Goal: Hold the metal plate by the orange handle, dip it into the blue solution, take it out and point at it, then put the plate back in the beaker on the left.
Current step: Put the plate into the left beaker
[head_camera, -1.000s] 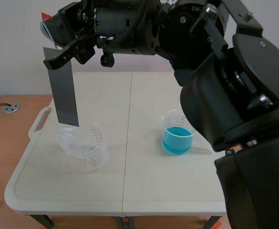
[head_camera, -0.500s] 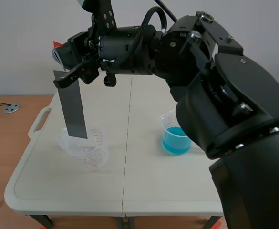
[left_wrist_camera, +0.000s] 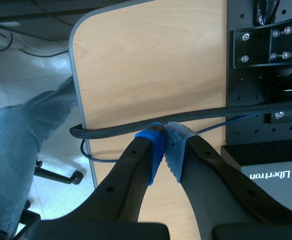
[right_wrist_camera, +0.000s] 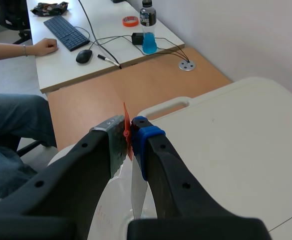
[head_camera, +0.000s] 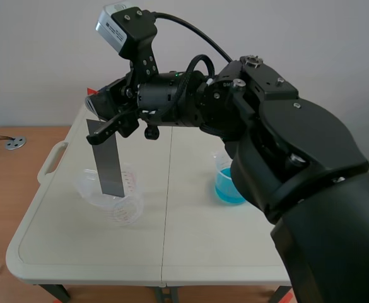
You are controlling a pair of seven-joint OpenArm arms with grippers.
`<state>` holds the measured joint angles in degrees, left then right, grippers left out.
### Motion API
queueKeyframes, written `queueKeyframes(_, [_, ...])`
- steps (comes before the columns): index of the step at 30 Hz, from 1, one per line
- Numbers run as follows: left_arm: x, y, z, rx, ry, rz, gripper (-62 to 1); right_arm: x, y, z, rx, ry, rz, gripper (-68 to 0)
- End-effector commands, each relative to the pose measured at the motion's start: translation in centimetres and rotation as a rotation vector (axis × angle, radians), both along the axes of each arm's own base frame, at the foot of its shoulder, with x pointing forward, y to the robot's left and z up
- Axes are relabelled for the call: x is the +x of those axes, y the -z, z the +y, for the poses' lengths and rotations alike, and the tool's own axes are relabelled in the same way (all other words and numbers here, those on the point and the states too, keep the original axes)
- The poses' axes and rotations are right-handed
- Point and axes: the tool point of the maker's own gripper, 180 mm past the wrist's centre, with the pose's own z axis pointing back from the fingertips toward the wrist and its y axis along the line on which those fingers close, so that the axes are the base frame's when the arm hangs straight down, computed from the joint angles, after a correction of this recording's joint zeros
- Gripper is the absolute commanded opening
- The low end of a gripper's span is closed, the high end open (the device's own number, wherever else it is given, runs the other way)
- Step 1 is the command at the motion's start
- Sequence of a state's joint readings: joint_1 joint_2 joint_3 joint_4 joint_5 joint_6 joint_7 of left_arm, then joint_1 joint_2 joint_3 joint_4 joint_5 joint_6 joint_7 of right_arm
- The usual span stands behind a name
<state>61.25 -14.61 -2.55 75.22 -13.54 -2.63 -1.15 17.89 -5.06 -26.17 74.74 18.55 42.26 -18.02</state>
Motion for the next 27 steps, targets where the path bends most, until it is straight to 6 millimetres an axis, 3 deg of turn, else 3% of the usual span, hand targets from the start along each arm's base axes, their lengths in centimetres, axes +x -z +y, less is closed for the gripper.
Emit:
queueKeyframes(1, [0.2, -0.3, -0.2, -0.007, 0.000, -0.011, -57.5, 0.2, -1.3, 0.3, 0.039, -0.012, -0.023, -66.2])
queueKeyframes(16, [0.2, -0.3, -0.2, -0.007, 0.000, -0.011, -57.5, -0.9, 1.2, 1.4, 0.037, -0.049, 0.041, -66.2])
queueKeyframes(27, [0.2, -0.3, -0.2, -0.007, 0.000, -0.011, -57.5, -0.9, 3.0, 1.1, 0.010, -0.044, 0.084, -66.2])
